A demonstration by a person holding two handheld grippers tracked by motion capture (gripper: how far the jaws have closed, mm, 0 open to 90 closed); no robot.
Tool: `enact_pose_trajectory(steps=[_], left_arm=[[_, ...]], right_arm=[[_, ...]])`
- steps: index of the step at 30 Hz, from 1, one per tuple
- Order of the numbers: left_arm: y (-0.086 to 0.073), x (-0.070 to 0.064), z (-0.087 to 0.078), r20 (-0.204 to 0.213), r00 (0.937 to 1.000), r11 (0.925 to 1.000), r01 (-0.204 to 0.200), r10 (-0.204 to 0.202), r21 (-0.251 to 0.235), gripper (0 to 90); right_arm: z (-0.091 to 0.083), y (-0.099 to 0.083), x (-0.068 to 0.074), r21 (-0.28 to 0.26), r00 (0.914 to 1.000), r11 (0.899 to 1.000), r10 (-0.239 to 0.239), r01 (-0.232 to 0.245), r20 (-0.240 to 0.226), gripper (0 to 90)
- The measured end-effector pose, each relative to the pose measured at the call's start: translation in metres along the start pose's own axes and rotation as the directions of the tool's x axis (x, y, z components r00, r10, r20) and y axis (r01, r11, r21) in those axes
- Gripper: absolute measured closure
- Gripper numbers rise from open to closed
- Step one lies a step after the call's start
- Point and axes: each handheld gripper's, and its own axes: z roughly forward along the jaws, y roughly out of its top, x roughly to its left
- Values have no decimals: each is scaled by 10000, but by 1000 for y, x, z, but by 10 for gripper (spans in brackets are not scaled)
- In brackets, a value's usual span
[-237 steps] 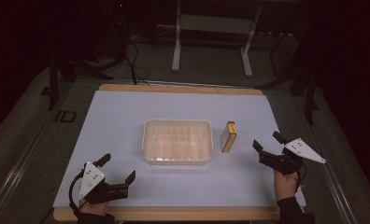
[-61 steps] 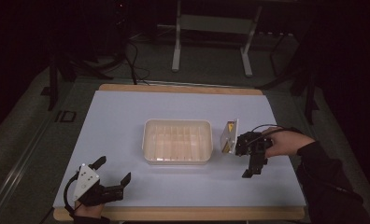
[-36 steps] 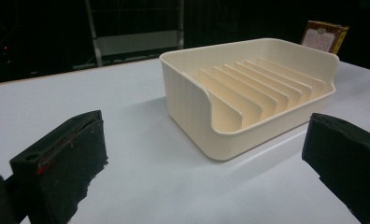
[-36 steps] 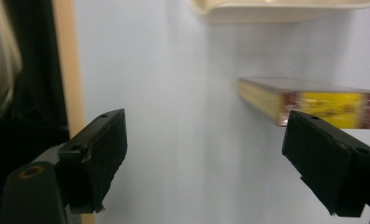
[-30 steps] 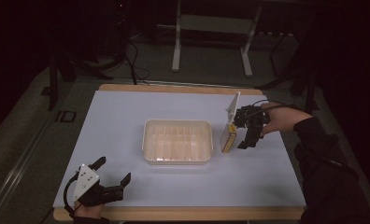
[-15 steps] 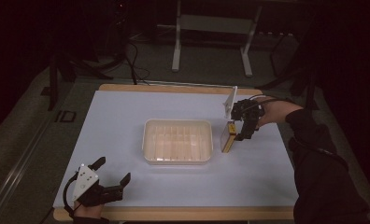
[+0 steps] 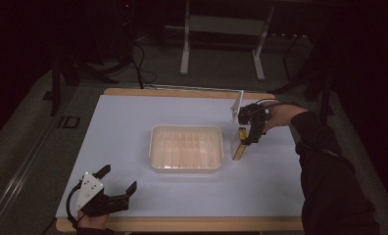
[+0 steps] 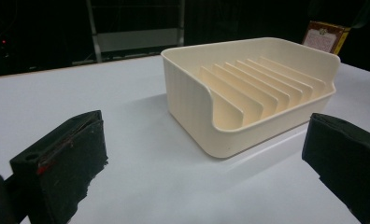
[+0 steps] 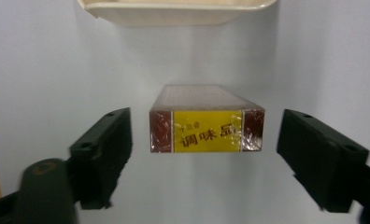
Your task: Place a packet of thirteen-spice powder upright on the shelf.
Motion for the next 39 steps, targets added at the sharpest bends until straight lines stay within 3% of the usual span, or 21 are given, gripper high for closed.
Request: enact_pose_trajectory(steps=[17, 20, 39], left_arm=[[0, 0, -1, -7, 10000, 10000, -24, 24, 46, 0], [0, 0, -1, 1, 10000, 10000, -24, 24, 58, 0], [0, -1, -1, 4, 10000, 10000, -55, 55, 46, 0]], right_arm=[[20, -1, -8, 447, 9976, 9990, 128, -98, -681, 274], [22, 0, -9, 310, 9970, 9994, 146, -123, -758, 303], [1, -1, 1, 514, 9947, 9987, 70, -17, -1027, 317]])
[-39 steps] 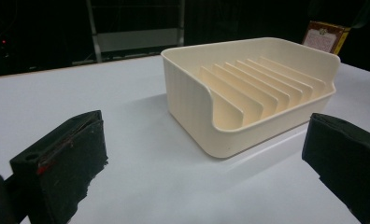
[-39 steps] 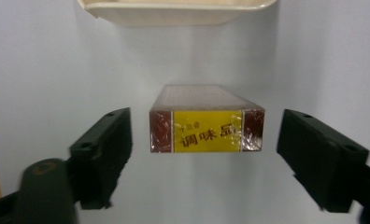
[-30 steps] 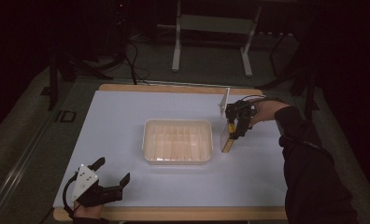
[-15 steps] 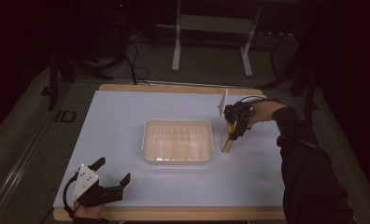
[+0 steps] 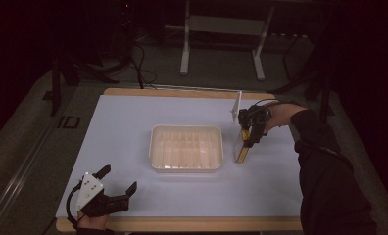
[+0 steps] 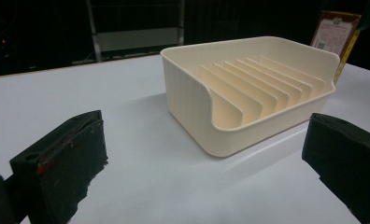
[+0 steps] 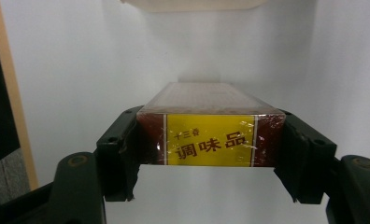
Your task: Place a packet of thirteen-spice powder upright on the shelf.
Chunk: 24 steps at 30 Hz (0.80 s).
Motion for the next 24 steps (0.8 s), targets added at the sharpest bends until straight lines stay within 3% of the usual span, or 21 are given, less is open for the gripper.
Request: enact_pose_trajectory(steps=[12, 24], left_arm=[[0, -1, 0, 8, 10000, 10000, -17, 17, -3, 0], [1, -1, 0, 10, 10000, 10000, 30, -30, -42, 0]], right_arm=[[-20, -1, 11, -49, 9998, 9998, 184, -184, 3, 318], [-45, 2, 23, -122, 9999, 9999, -13, 15, 158, 318]])
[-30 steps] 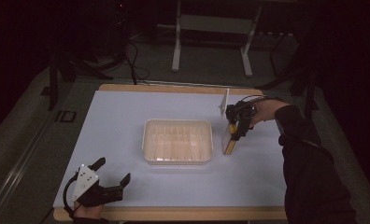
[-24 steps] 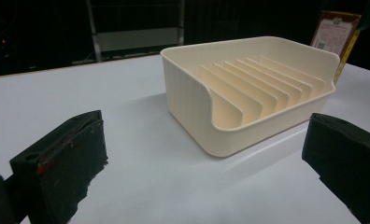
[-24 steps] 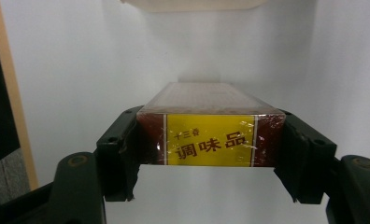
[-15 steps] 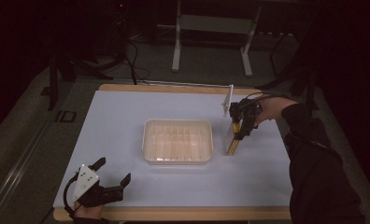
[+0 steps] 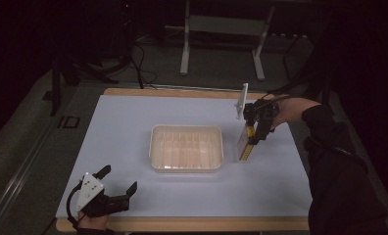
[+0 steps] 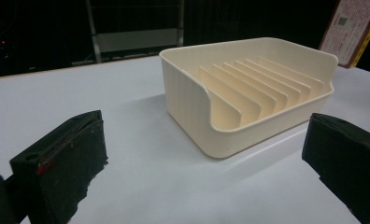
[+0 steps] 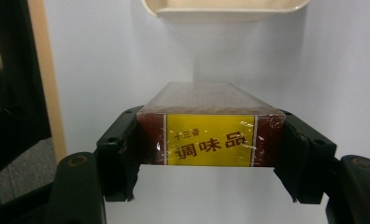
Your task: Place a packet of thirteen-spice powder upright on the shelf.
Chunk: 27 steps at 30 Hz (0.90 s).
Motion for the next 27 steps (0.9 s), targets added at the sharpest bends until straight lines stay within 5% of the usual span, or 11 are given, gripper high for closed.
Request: enact_pose_trajectory(steps=[27], left_arm=[[0, 0, 0, 39, 10000, 10000, 7, -7, -21, 0]], right_arm=[[-33, 28, 9, -1552, 9990, 9869, -437, 431, -3, 319]])
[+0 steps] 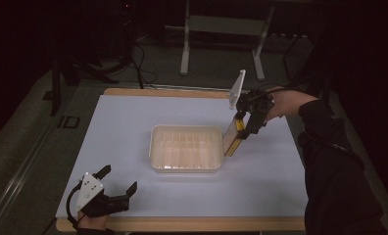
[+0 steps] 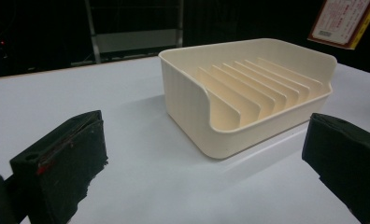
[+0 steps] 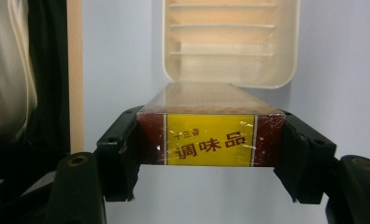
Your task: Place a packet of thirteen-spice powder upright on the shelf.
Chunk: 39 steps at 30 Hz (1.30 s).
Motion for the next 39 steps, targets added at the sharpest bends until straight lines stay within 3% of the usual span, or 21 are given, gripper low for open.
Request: enact_pose_trajectory(steps=[10, 21, 27, 39], left_arm=[[0, 0, 0, 20, 10000, 10000, -23, 23, -4, 0], [0, -1, 0, 64, 10000, 10000, -57, 57, 5, 0], [0, 0, 0, 73, 9999, 10000, -68, 69, -1, 0], [0, 0, 0, 107, 9999, 10000, -63, 63, -3, 0]], right_arm=[[1, 14, -1, -313, 10000, 9995, -53, 55, 85, 319], [14, 36, -4, -763, 9998, 9969, -190, 194, 64, 319], [22, 46, -5, -745, 9997, 9969, -240, 237, -38, 319], [36, 53, -14, -1162, 9997, 9929, -242, 246, 54, 319]])
